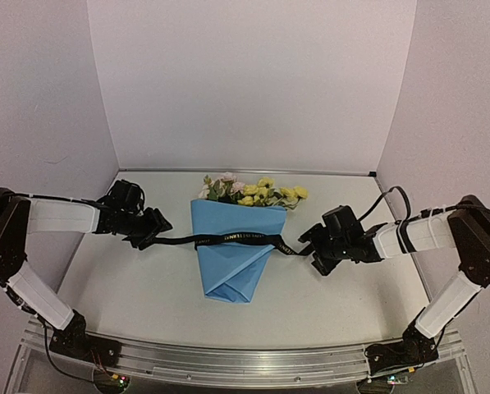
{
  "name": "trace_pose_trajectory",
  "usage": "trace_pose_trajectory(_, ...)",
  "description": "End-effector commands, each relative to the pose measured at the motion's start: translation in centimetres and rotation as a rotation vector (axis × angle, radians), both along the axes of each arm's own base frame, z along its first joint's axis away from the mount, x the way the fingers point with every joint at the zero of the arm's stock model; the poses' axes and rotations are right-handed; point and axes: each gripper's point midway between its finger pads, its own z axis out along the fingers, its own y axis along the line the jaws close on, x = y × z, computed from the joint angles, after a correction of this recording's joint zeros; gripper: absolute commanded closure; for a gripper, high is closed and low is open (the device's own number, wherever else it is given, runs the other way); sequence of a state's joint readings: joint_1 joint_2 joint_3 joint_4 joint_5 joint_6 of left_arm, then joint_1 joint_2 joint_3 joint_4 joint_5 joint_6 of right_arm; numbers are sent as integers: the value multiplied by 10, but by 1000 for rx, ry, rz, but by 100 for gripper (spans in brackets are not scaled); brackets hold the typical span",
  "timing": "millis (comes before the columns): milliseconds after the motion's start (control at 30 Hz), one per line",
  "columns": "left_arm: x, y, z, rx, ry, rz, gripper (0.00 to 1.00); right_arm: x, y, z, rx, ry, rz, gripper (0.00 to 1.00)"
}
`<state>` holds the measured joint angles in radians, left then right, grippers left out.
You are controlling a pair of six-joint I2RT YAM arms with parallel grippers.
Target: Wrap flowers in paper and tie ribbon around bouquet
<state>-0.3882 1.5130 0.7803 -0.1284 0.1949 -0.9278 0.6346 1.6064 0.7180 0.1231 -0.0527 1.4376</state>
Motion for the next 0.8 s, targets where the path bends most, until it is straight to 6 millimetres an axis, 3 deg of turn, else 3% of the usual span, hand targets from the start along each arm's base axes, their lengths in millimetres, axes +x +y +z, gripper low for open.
trace_pose_trajectory(0,-5,0,11,-168,-21,143,34,2,3,-12,163,48,-147,16)
trace_pose_trajectory(133,-3,-14,5,-369,-15,252,31,4,9,-19,252,71,-201,16)
trace_pose_trajectory(267,14,-25,14,-528,-86,348,30,7,13,-25,338,80,-248,17)
trace_pose_trajectory(467,22,-39,-10,-611,-21,470,32,6,23,-40,450,131,-286,25)
trace_pose_trajectory(767,30,-47,-38,-649,51,569,39,7,30,-51,500,155,-293,46)
